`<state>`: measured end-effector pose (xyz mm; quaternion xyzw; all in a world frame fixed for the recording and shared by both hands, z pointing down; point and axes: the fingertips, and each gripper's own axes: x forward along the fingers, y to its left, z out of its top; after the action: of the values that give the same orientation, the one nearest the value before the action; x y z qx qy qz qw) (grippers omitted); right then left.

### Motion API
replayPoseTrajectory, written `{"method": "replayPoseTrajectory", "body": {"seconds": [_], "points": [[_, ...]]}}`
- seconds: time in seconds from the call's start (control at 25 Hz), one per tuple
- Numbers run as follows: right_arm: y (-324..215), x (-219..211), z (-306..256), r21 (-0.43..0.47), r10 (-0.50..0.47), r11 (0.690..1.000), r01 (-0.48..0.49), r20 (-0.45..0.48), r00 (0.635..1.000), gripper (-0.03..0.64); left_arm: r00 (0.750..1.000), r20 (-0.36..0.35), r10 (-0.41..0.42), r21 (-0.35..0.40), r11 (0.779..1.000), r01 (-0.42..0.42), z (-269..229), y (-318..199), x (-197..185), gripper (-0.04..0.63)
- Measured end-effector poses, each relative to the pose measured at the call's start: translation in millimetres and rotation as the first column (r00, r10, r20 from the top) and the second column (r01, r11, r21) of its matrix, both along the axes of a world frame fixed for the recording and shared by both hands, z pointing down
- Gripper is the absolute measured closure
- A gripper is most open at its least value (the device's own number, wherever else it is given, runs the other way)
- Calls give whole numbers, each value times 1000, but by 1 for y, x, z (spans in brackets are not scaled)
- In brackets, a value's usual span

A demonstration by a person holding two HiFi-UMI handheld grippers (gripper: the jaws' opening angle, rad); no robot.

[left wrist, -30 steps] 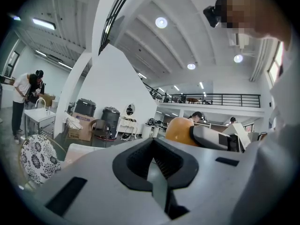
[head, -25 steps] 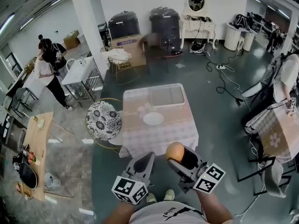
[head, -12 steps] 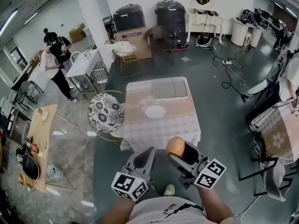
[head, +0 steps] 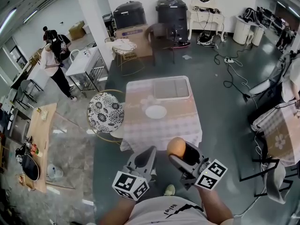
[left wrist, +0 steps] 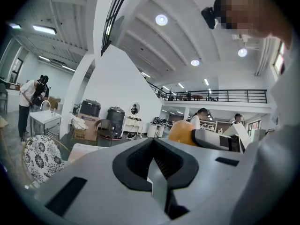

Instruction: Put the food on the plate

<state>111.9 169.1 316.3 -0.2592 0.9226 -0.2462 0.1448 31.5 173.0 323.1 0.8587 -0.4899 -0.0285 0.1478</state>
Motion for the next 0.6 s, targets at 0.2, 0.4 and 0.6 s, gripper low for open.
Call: {"method": "replayPoseTrajectory", "body": {"seconds": [0.2,0.4,0.6], "points": [[-24,-14,-1,4,3,1000,-3,-24,1000,302,1000,-16,5,-3,1000,-5,1,-27,-11,589],[-55,-28,8,-2,28,1000,-28,-50,998,302,1000,-27,4,-5,1000,-4,9,-60,-29,589],[-94,-47,11,0,38,999,-38,-73,997,302,999,-30,12,0,1000,-12,13,-101,-48,589]]}}
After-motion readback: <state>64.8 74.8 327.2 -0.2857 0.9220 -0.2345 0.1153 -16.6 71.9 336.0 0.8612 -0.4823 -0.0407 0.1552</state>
